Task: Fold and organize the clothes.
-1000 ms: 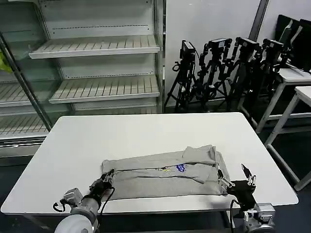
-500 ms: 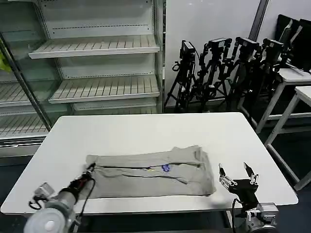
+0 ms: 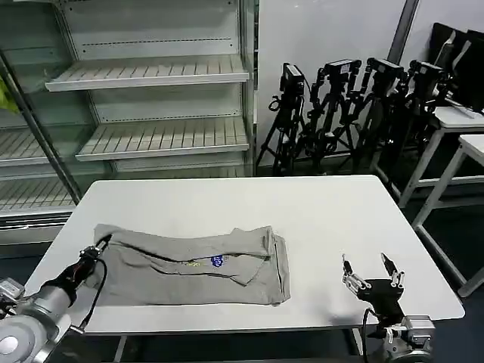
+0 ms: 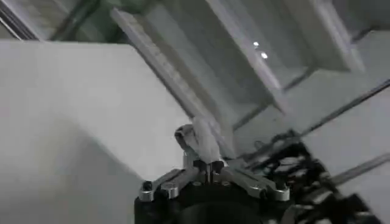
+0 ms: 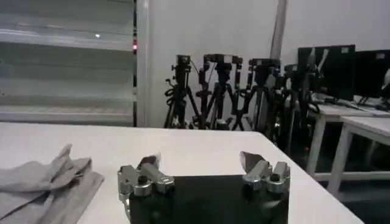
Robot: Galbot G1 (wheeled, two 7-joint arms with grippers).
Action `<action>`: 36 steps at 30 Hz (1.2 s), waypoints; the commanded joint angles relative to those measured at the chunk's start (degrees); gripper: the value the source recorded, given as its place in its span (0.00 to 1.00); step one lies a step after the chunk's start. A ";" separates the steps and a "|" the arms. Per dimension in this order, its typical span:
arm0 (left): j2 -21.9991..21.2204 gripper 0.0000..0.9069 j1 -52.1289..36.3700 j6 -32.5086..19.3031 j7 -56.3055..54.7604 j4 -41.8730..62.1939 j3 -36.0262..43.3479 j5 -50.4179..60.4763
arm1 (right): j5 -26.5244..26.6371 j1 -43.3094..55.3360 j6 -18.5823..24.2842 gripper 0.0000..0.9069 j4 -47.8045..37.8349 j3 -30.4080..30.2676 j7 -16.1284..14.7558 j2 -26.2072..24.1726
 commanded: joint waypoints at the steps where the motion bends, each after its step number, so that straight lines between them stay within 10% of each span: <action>1: -8.91 0.01 -4.01 -3.50 -1.39 -5.24 18.78 -2.31 | 0.02 -0.87 0.21 1.00 0.33 0.62 -0.17 -0.03; 19: -20.47 0.02 -12.64 -5.61 -0.36 12.57 37.06 15.99 | 0.16 -0.69 0.98 1.00 -0.44 0.60 -0.23 0.05; 21: -20.47 1.00 -12.66 -5.35 -0.12 12.83 37.19 16.32 | 0.19 -0.52 1.00 1.00 -0.67 0.50 -0.23 0.01; 36: -17.10 1.00 -11.42 -2.25 1.46 3.47 32.86 16.66 | 0.43 0.54 0.96 1.00 -1.55 -0.46 -0.15 -0.13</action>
